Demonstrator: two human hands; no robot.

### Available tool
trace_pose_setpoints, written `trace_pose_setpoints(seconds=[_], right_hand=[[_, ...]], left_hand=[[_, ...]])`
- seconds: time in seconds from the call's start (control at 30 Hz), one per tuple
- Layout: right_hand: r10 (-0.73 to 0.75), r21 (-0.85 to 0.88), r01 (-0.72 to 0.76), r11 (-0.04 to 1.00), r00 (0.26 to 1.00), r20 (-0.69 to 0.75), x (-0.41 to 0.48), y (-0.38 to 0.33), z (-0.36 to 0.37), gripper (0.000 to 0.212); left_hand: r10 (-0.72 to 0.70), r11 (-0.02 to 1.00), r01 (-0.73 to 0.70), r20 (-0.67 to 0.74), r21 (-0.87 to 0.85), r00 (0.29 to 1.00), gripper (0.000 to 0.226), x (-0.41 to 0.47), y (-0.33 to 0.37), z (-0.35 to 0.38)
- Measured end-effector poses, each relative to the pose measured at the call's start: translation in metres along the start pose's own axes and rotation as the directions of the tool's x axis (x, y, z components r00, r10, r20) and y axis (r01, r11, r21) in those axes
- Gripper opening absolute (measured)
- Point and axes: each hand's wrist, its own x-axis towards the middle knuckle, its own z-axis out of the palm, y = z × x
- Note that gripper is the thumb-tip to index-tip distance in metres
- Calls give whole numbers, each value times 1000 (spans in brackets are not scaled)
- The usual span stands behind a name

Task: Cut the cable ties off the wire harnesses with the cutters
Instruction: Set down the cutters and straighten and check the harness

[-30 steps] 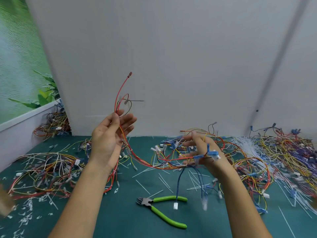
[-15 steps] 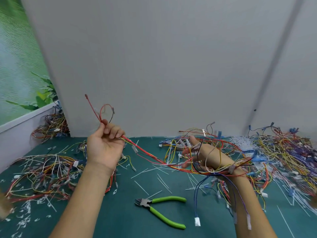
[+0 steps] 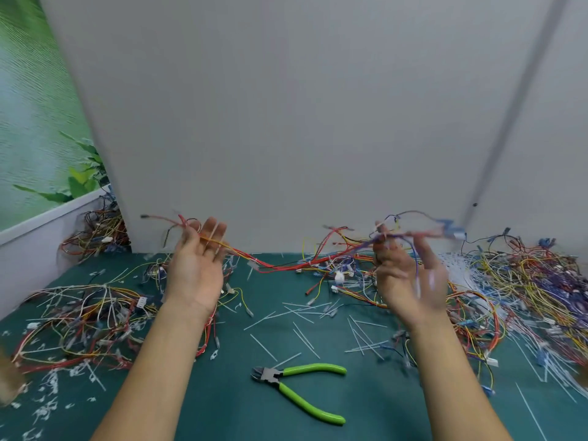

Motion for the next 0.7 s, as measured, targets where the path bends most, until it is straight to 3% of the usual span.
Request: trace_pose_setpoints(seconds=[0.13,0.3,0.7], right_hand=[[-130,127,123,984,991,44,4,-2,-1,42],[-170,103,166,981,985,29,2,-3,2,43],[-182,96,179,979,983,24,2,-3,-1,34]], left_hand=[[97,970,-106,51,217,994,22,-1,4,0],[84,974,-89,33,206,996,38,3,6,-9],[52,988,-59,48,144,997,24,3,11,-8]])
